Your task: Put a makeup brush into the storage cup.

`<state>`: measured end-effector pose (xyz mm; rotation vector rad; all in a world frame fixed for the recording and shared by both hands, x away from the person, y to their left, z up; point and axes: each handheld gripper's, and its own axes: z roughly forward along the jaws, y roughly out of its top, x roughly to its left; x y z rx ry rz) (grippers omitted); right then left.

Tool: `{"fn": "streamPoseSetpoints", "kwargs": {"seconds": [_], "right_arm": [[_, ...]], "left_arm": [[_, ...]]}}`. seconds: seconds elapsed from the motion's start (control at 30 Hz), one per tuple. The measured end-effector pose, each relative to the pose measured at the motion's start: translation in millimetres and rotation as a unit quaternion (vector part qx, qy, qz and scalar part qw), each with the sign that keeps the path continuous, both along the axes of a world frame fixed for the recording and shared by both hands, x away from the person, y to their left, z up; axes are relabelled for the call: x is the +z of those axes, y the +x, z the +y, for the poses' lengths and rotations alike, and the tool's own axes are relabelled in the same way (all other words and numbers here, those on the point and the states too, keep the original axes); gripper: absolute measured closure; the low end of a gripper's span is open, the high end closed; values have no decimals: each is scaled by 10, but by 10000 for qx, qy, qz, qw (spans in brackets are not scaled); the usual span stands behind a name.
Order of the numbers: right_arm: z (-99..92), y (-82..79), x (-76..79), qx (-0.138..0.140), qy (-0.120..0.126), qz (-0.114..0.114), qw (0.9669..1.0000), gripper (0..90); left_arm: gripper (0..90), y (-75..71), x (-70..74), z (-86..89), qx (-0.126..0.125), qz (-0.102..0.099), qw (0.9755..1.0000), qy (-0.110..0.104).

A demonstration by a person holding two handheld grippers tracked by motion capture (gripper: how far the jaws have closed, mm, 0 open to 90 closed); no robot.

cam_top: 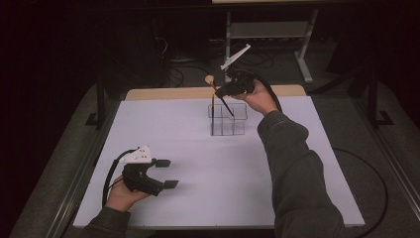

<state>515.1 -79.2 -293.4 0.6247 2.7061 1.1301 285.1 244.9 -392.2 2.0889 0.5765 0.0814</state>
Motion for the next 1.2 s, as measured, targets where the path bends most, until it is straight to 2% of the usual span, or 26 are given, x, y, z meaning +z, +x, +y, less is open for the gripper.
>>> {"fn": "streamPoseSetpoints", "kwargs": {"seconds": [0.23,0.37,0.57,0.73,1.2], "right_arm": [[24,11,-27,14,-7,38,10000,830],[31,27,-46,-17,-2,22,10000,830],[59,26,-82,-59,-27,141,9999,830],[70,39,-107,-25,-59,50,10000,829],[39,30,-155,-127,-86,47,9999,829]], "left_arm": [[202,-3,1,12,16,2,10000,-16],[202,6,5,32,-20,-44,10000,67],[201,2,7,28,0,-50,10000,47],[198,-6,7,30,27,-29,10000,35],[198,-3,1,38,42,-42,10000,65]]}}
